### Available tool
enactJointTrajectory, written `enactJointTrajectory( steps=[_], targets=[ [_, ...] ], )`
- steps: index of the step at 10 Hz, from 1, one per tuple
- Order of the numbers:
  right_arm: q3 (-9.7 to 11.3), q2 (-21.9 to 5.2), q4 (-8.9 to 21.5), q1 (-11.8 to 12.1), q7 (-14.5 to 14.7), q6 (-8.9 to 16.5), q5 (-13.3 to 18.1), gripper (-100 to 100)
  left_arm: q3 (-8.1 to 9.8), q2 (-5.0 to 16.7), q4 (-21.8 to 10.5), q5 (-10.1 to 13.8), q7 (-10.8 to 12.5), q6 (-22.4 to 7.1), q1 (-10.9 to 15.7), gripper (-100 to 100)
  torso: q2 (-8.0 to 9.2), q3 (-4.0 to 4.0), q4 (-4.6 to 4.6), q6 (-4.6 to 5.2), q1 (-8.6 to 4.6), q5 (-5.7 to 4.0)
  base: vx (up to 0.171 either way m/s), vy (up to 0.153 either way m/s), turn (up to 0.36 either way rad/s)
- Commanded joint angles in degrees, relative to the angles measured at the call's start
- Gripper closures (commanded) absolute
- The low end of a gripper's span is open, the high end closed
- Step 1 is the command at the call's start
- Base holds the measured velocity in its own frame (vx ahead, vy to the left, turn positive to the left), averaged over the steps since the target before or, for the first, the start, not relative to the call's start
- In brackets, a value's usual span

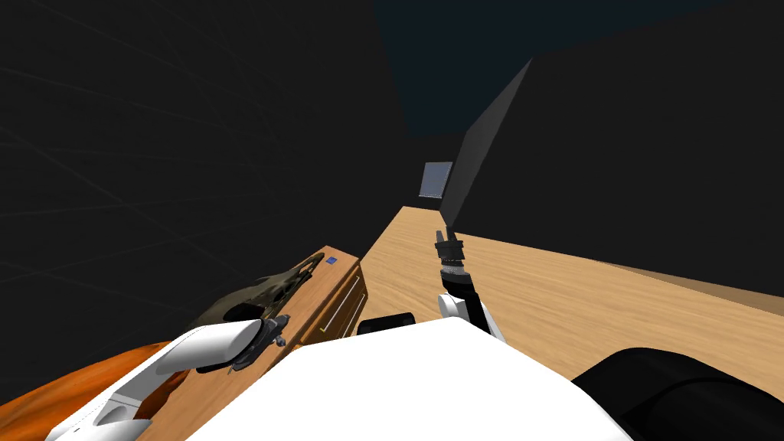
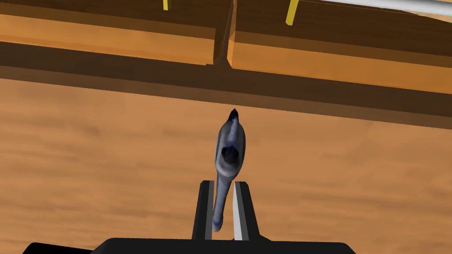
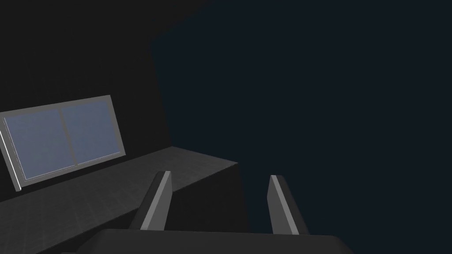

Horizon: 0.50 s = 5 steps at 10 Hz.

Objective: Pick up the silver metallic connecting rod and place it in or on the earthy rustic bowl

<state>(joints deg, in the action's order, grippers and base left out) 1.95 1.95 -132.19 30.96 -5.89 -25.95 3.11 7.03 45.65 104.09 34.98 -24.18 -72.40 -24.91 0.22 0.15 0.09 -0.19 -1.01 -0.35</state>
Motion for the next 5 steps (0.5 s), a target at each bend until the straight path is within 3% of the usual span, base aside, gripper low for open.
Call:
enactJointTrajectory(
  steps=[1, 5],
  targets=[
    [0.00, 0.00, 0.00, 0.00, 0.00, 0.00, 0.00, 0, 1.14, 0.33, 1.36, 0.45, 0.86, -1.02, -0.78, 100, 0.00, 0.00, 0.00, 0.00, 0.00, 0.00, -0.041, -0.200, 0.119],
    [0.00, 0.00, 0.00, -0.01, 0.00, 0.00, 0.00, 0, 5.13, 2.05, 6.45, 2.17, 3.36, -4.34, -3.51, 100, 0.18, 0.11, 0.04, -0.02, 0.01, -0.02, -0.068, -0.175, 0.169]
  ],
)
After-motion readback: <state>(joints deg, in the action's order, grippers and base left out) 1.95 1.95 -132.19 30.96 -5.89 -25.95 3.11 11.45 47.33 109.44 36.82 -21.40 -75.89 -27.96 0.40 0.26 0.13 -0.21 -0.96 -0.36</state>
